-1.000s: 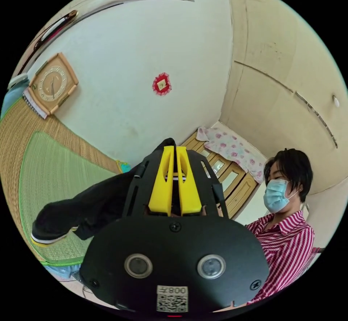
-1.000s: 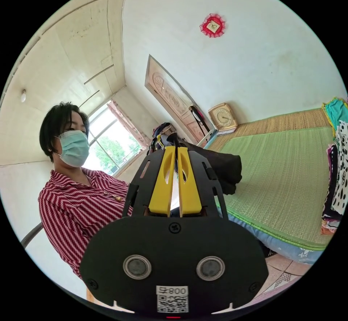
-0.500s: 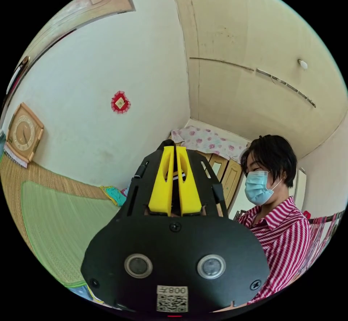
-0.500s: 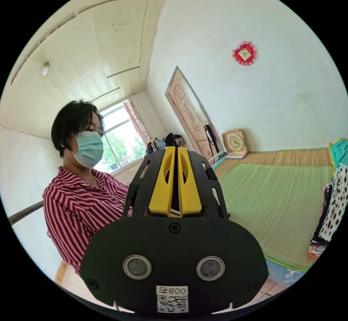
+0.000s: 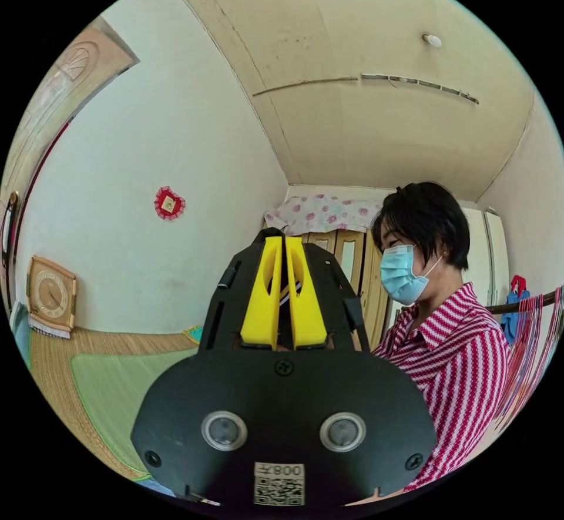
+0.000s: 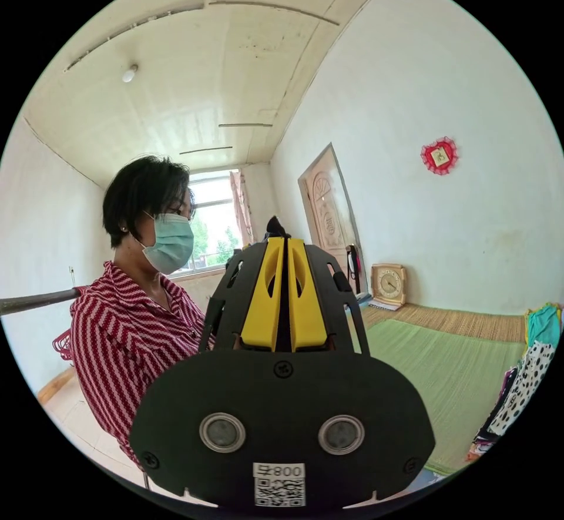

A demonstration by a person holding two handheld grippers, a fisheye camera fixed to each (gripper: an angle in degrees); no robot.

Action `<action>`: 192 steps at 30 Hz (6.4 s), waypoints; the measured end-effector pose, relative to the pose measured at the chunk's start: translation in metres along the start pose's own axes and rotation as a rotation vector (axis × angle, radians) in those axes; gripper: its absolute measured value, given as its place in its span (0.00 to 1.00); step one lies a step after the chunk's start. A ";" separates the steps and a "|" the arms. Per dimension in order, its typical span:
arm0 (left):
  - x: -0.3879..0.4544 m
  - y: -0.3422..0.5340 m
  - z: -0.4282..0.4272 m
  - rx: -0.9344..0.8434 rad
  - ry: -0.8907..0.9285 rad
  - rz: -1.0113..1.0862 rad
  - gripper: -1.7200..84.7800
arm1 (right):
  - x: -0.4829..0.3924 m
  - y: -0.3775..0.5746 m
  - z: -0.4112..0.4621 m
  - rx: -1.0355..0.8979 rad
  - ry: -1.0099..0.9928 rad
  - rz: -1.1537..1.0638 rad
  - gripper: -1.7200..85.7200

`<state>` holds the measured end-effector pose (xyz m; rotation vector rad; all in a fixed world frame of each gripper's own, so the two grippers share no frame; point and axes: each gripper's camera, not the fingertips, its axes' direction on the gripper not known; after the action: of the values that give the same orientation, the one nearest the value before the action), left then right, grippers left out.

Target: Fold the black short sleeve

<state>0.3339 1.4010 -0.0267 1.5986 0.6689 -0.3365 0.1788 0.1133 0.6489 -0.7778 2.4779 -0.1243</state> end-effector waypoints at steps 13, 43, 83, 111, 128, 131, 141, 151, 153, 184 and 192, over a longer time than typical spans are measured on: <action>0.040 0.075 -0.062 0.074 0.074 0.125 0.03 | -0.065 -0.010 -0.028 0.024 0.027 -0.137 0.02; 0.029 0.172 -0.099 0.049 0.045 0.168 0.03 | -0.047 0.012 -0.067 0.058 0.081 -0.151 0.02; 0.042 0.049 -0.038 0.039 0.005 0.065 0.03 | -0.002 0.043 -0.053 0.022 0.087 -0.049 0.02; -0.011 -0.236 0.134 0.007 -0.048 -0.012 0.03 | 0.059 0.045 0.036 -0.044 0.135 0.035 0.02; -0.406 -0.289 0.372 -0.447 -0.551 -0.720 0.08 | 0.528 0.183 0.219 -0.409 0.380 0.767 0.03; -0.436 -0.261 0.379 -0.547 -0.646 -0.878 0.09 | 0.583 0.258 0.211 -0.386 0.463 0.961 0.03; -0.438 -0.307 0.426 -0.784 -0.693 -0.955 0.10 | 0.566 0.333 0.362 -0.840 0.554 0.760 0.12; -0.438 -0.395 0.484 -0.751 -0.687 -0.992 0.09 | 0.544 0.384 0.481 -1.238 0.773 0.478 0.09; -0.435 -0.417 0.497 -0.742 -0.682 -0.988 0.09 | 0.542 0.371 0.471 -1.176 0.762 0.498 0.07; -0.434 -0.553 0.694 -0.978 -0.791 -0.819 0.02 | 0.587 0.392 0.481 -0.980 0.826 0.770 0.02; -0.469 -0.573 0.747 -0.990 -0.830 -0.783 0.02 | 0.655 0.366 0.508 -1.035 0.871 0.755 0.02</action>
<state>-0.2524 0.5815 -0.3279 0.1367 0.6109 -0.9847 -0.1954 0.0895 -0.1756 -0.0003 3.4315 1.4563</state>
